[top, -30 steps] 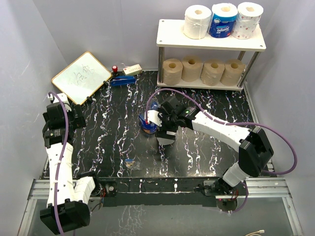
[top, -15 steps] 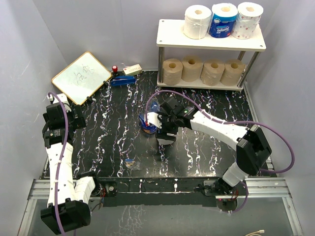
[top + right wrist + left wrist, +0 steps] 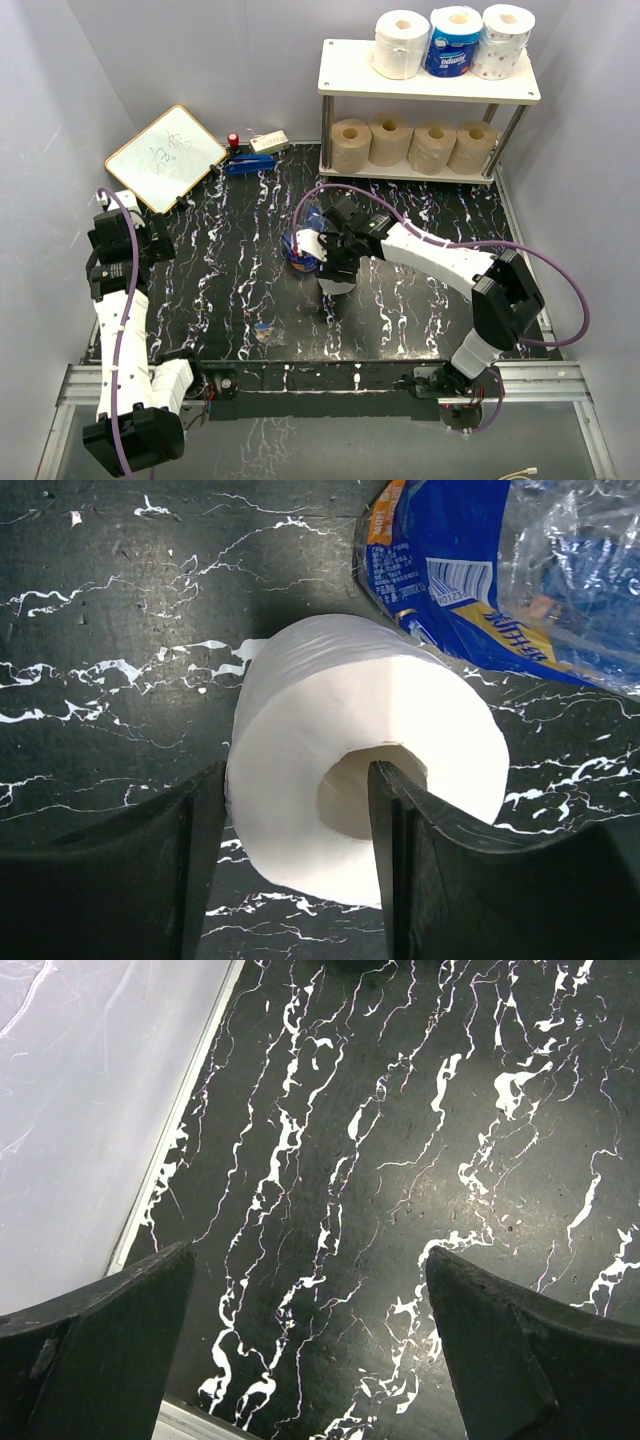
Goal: Place and organize the paper towels onto the shelf
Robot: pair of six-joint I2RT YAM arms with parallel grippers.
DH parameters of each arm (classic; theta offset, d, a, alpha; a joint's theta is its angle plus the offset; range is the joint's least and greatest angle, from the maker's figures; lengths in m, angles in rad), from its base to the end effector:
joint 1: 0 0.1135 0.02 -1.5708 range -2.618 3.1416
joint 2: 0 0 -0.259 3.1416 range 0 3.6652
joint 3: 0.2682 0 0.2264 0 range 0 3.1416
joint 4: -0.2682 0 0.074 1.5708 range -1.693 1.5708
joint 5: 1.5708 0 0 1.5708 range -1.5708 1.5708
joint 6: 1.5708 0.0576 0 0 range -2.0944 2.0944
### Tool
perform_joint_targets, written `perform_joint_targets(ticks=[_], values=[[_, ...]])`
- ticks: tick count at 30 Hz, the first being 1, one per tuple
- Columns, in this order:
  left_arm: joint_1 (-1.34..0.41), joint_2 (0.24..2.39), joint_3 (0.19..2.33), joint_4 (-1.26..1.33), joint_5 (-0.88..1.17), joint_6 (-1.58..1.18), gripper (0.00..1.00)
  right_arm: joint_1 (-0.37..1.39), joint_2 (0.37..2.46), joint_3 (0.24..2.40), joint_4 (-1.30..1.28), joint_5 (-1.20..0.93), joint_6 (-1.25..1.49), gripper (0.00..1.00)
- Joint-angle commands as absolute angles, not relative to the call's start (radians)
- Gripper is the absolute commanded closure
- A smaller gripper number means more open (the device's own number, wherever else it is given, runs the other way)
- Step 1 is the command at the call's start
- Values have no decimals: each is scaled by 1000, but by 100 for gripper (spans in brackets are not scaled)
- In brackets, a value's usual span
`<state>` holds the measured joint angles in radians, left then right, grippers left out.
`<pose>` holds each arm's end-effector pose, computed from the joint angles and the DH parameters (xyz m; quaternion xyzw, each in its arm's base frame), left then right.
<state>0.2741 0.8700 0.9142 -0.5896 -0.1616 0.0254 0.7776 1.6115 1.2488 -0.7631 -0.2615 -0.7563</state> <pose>0.1711 0.0577 0.3132 -0.1470 0.8570 0.1425 0.4730 0.2117 0.2293 0.2339 -0.6918 0.6763 0.1295 0.2174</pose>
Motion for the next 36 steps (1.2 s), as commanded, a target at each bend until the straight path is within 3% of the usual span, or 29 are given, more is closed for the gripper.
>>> perform_joint_targets(ticks=[1, 4, 8, 13, 21, 30, 36], values=[[285, 861, 898, -588, -147, 19, 2, 776, 1617, 1294, -758, -281, -752, 49], [285, 861, 897, -587, -146, 20, 2, 775, 1619, 1298, -758, -283, -752, 64], [287, 862, 897, -586, -146, 19, 2, 775, 1616, 1309, -759, -271, -750, 100], [291, 861, 899, -588, -143, 20, 2, 775, 1597, 1432, -820, -220, -735, 100], [301, 873, 898, -590, -132, 21, 2, 776, 1725, 2122, -1207, -34, -699, 100], [302, 882, 894, -592, -80, 36, 2, 762, 1845, 2484, -1132, 243, -863, 100], [302, 857, 884, -585, -80, 33, 2, 759, 1885, 2549, -948, 347, -994, 100]])
